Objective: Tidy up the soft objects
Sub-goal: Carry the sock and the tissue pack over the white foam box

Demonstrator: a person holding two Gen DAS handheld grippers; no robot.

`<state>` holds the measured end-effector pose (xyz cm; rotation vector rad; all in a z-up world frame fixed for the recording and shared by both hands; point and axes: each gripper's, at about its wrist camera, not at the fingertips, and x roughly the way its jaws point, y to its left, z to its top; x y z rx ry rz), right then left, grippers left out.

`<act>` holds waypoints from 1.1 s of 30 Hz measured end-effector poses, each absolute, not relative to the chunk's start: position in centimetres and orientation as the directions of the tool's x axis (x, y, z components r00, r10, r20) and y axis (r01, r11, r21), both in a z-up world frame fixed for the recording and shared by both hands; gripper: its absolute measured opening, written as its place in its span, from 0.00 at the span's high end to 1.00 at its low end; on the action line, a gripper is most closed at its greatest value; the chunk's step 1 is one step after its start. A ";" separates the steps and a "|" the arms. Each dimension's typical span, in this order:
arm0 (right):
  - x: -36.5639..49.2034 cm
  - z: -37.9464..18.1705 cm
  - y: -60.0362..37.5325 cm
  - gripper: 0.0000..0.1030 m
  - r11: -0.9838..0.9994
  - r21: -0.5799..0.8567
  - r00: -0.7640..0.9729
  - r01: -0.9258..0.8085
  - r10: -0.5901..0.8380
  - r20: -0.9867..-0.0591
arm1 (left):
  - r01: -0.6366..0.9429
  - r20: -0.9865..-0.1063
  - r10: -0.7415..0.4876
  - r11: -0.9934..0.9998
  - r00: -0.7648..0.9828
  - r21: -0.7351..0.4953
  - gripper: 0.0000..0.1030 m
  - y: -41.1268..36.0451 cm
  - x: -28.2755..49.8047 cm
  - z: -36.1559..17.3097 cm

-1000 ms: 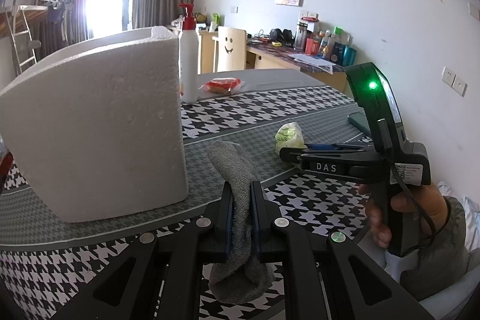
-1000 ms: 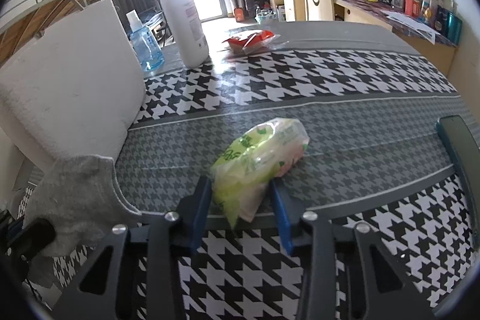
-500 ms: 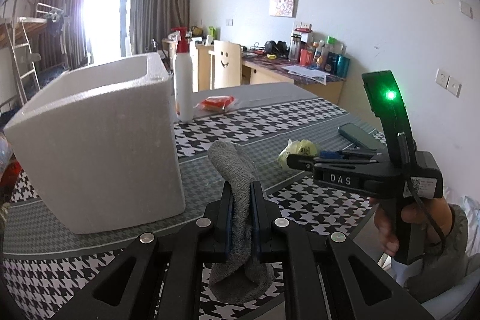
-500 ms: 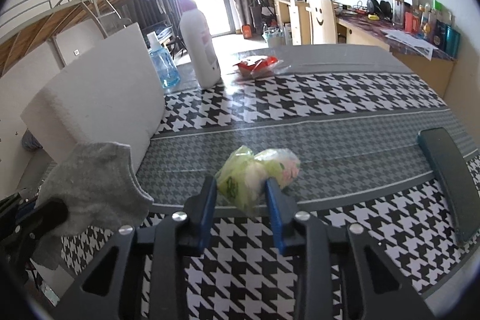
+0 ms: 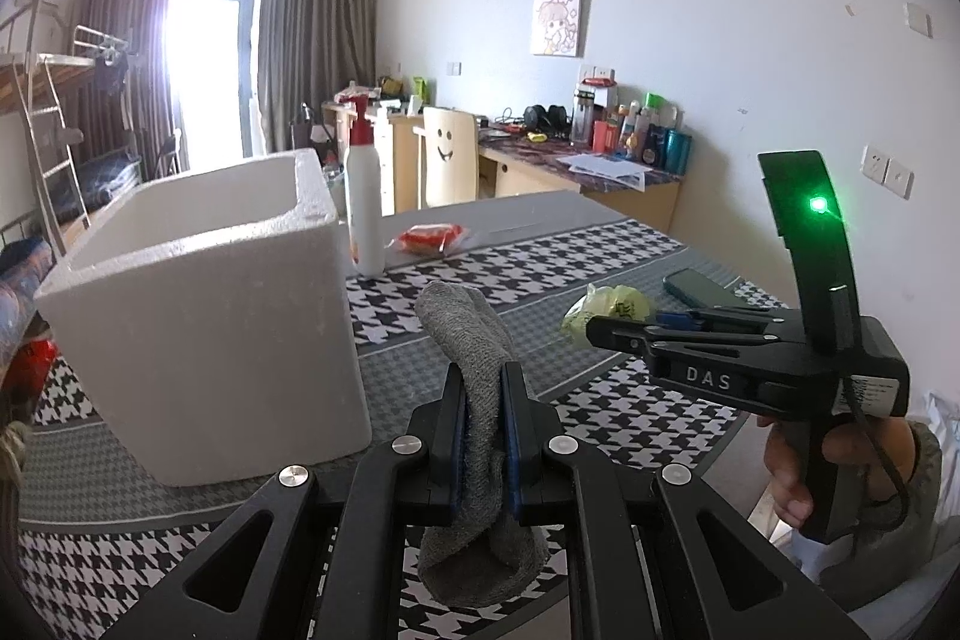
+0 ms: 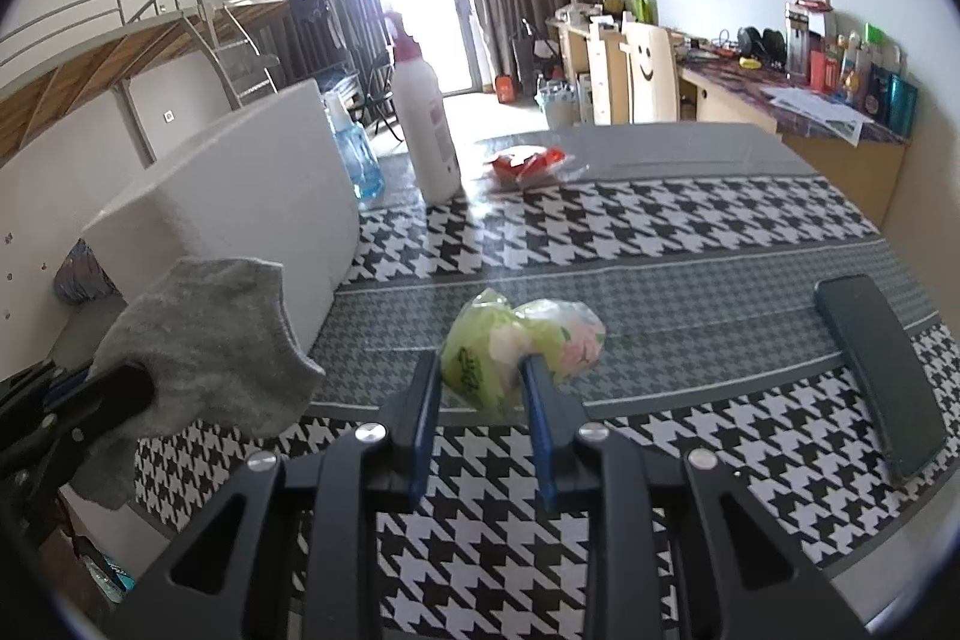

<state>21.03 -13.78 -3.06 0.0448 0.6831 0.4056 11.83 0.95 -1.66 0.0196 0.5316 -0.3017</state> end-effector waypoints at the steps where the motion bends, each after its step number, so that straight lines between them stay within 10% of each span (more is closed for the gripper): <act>1: 20.8 -2.8 -13.8 0.69 0.921 0.171 0.705 -0.351 0.380 -0.599 | 0.291 -0.498 -0.281 0.955 0.820 -0.060 0.89 1.0 11.8 -1.5; 33: 18.3 1.1 -15.0 0.69 0.913 0.141 0.782 -0.383 0.402 -0.476 | 0.310 -0.416 -0.292 0.950 0.861 -0.025 0.89 -0.1 12.4 2.2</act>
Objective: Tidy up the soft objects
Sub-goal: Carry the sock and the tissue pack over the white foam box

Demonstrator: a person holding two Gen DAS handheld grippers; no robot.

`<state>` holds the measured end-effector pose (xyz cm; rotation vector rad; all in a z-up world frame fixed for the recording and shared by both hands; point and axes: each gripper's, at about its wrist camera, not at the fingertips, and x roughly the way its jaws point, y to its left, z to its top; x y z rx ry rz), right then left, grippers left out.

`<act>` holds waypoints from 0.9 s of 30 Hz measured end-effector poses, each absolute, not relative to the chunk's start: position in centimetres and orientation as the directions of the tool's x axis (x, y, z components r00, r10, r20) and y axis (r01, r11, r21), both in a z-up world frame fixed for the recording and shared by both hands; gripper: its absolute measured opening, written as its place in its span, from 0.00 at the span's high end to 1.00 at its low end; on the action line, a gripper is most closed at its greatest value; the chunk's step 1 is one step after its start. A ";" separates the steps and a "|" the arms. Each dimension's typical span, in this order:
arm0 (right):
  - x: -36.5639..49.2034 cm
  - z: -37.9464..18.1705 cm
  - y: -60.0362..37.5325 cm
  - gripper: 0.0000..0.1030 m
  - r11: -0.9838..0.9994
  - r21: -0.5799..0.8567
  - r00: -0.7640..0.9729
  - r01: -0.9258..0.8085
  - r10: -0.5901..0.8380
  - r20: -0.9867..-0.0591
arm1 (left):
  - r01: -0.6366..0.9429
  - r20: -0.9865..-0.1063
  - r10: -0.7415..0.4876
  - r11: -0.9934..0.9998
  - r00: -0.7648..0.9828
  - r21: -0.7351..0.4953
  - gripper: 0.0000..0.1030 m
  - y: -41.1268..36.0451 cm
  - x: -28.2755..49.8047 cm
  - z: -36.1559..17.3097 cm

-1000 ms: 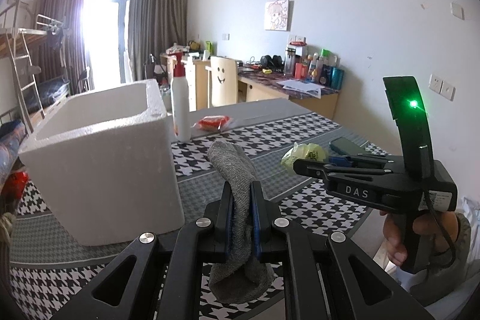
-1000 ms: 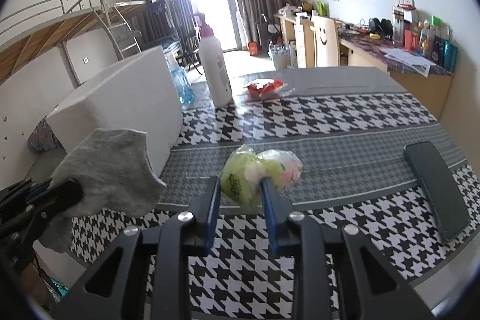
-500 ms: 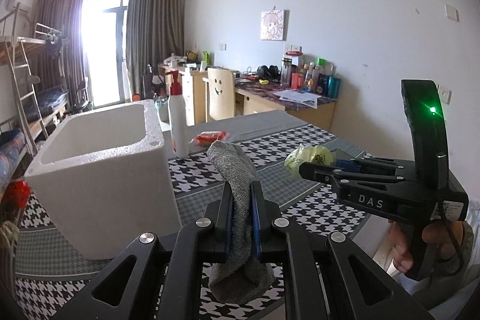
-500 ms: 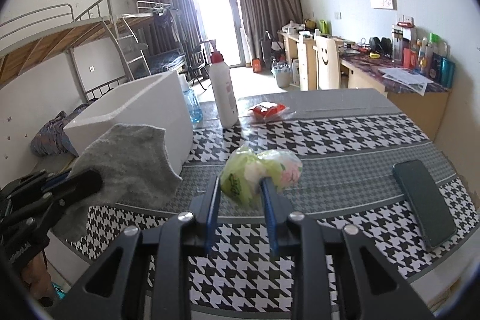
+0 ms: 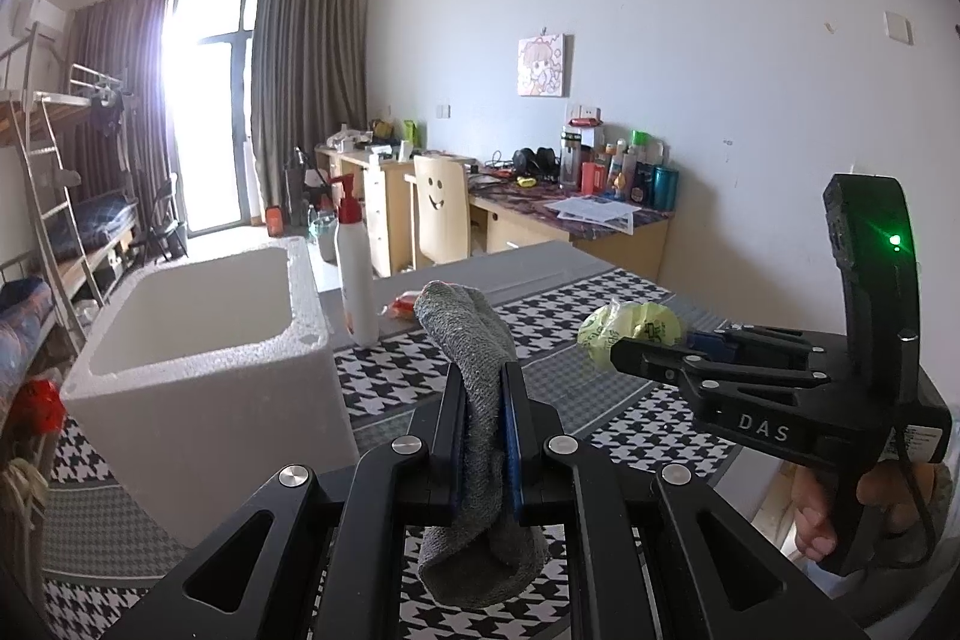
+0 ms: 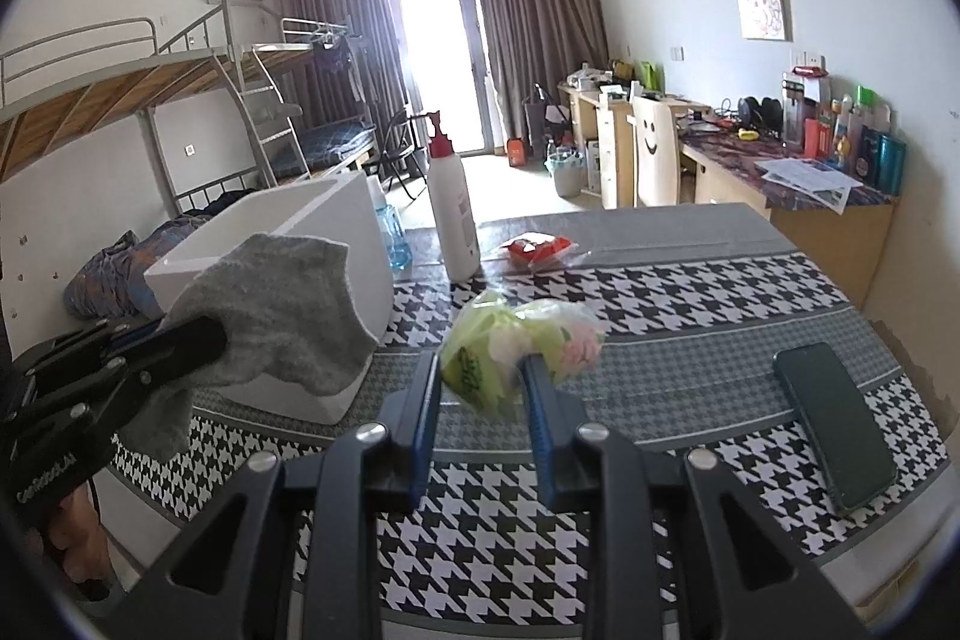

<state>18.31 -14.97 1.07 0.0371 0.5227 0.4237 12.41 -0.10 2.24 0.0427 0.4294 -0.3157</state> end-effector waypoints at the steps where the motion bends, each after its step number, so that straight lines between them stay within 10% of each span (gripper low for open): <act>1: 18.2 1.2 -15.0 0.69 0.913 0.141 0.784 -0.384 0.403 -0.472 | 0.310 -0.413 -0.292 0.950 0.862 -0.025 0.89 -0.1 12.4 2.3; 27: 18.6 3.9 -14.5 0.69 0.898 0.119 0.806 -0.425 0.435 -0.403 | 0.295 -0.348 -0.269 0.955 0.898 0.023 0.89 0.1 13.1 5.0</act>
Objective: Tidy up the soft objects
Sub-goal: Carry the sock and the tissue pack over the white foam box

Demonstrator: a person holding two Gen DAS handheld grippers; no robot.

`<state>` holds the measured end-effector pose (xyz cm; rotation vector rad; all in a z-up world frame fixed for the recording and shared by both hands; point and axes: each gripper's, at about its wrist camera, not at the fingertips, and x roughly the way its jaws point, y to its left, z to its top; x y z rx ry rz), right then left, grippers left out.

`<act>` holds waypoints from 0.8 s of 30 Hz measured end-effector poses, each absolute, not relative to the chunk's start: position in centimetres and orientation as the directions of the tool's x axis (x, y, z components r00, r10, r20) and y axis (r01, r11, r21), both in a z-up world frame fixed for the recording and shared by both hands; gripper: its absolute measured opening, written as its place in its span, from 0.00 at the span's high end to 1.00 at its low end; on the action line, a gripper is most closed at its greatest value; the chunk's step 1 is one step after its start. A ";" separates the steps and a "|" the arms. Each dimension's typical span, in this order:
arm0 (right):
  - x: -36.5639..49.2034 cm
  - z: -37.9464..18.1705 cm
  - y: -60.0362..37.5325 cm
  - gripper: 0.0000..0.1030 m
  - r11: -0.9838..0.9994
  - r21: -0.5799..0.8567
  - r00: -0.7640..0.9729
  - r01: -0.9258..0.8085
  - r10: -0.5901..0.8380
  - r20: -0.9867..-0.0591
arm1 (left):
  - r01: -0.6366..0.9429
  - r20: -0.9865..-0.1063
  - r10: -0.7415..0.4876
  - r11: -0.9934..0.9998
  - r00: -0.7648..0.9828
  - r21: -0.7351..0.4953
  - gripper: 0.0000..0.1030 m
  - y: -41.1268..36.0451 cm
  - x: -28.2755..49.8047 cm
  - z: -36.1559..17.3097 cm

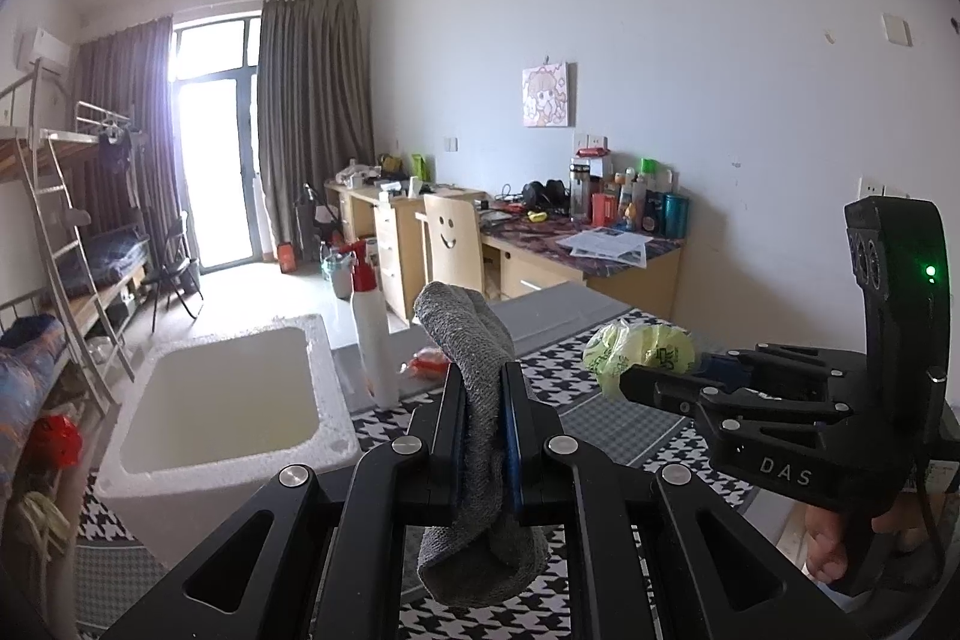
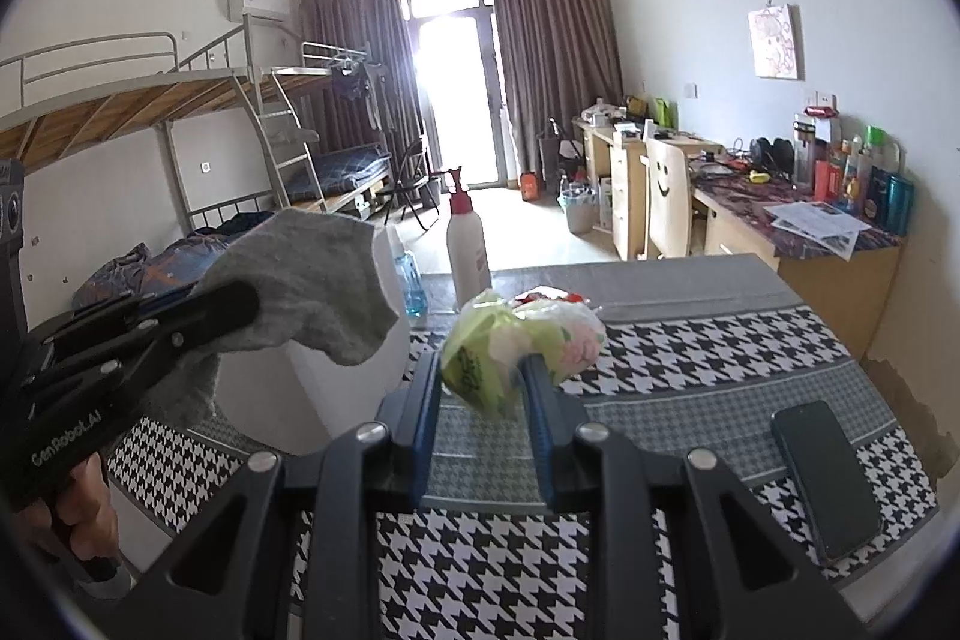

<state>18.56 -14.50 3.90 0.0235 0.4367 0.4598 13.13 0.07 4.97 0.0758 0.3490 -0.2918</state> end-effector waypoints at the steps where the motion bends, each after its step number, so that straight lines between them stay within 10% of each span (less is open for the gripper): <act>1: 18.6 4.1 -14.4 0.69 0.896 0.117 0.806 -0.428 0.437 -0.399 | 0.292 -0.346 -0.266 0.956 0.900 0.024 0.89 0.2 13.2 5.1; 24: 19.8 5.6 -12.5 0.69 0.856 0.118 0.780 -0.504 0.509 -0.363 | 0.197 -0.316 -0.186 0.980 0.930 0.004 0.89 3.3 14.6 6.7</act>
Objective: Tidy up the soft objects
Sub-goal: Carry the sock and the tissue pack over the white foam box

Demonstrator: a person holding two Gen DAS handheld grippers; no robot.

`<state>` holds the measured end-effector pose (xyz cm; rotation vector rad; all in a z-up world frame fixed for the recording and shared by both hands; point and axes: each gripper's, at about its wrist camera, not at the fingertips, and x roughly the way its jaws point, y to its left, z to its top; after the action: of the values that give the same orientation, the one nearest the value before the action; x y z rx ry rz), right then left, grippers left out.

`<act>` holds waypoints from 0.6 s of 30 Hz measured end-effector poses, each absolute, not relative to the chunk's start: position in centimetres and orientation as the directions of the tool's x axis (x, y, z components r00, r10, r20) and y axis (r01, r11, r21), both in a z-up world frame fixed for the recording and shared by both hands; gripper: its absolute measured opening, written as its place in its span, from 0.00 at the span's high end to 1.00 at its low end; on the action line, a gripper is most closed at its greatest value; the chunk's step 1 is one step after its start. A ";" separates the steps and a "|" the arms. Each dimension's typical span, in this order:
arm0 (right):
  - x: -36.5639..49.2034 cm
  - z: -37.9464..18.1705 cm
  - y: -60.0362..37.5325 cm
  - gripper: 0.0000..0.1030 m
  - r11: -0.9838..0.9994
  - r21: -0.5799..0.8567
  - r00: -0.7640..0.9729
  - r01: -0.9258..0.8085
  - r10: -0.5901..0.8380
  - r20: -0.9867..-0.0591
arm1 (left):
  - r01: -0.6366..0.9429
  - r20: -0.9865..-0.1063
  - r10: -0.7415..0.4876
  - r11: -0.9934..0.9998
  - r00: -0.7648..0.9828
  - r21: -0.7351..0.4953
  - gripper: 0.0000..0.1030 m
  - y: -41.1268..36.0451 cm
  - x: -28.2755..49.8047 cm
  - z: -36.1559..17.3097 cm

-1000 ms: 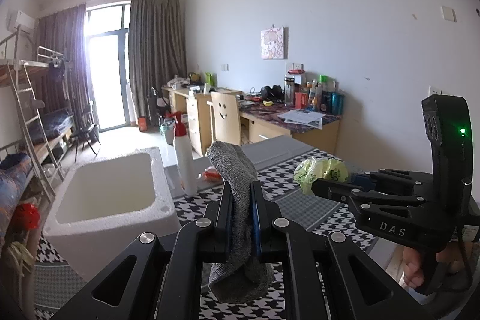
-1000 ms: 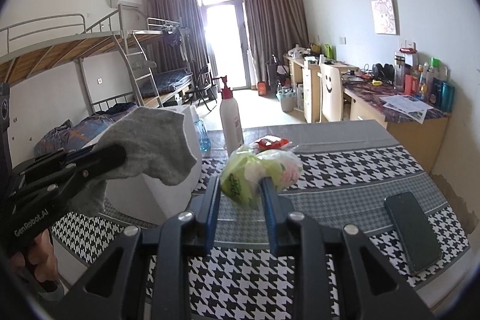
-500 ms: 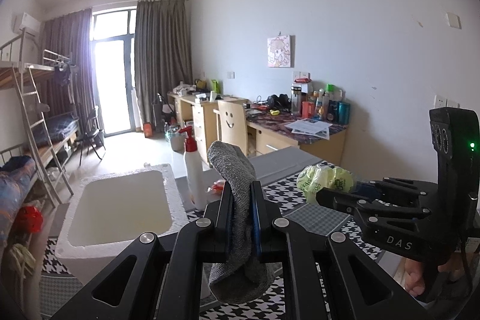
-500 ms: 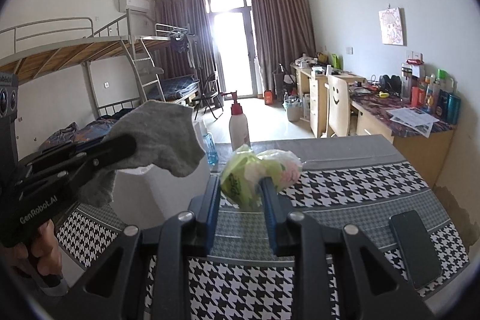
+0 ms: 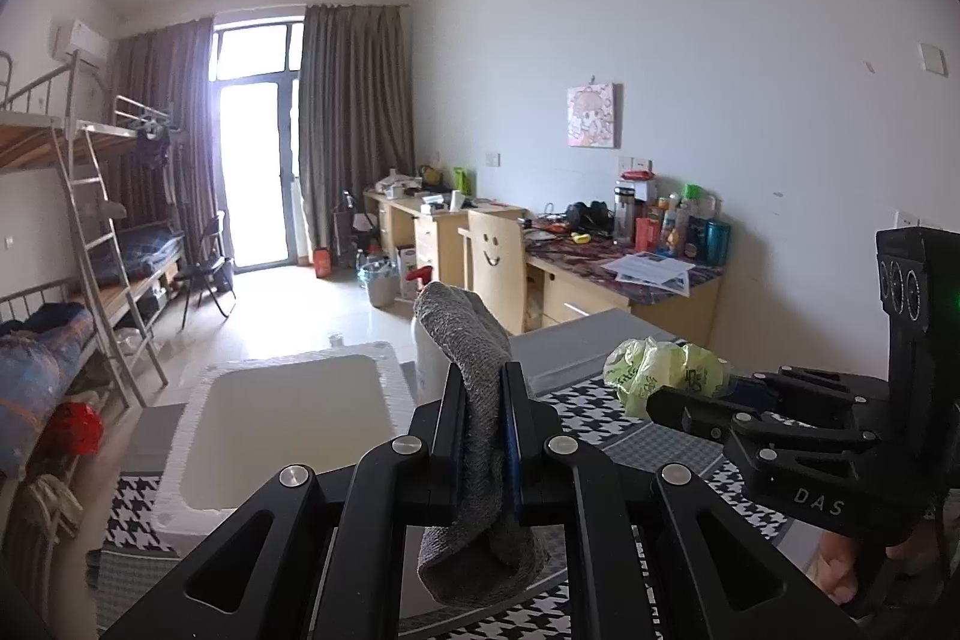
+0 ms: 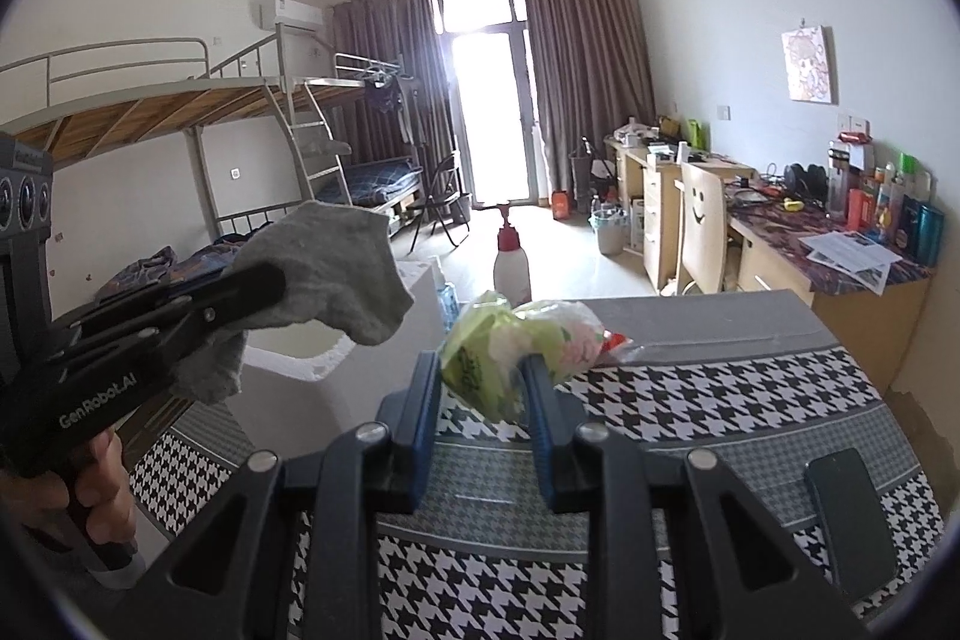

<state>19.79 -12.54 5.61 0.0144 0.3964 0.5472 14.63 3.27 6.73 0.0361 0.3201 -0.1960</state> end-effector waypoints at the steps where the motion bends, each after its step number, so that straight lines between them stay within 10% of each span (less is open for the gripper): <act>1: 19.9 5.7 -12.3 0.69 0.852 0.118 0.776 -0.510 0.515 -0.364 | 0.189 -0.315 -0.178 0.982 0.932 0.004 0.89 3.5 14.6 6.8; 18: 20.7 6.6 -9.6 0.69 0.809 0.118 0.735 -0.576 0.575 -0.359 | 0.102 -0.308 -0.100 0.995 0.946 -0.010 0.89 5.9 15.3 6.9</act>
<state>20.74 -9.64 6.60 -0.0009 0.3947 0.6327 15.29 5.94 6.95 0.0062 0.3132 -0.1031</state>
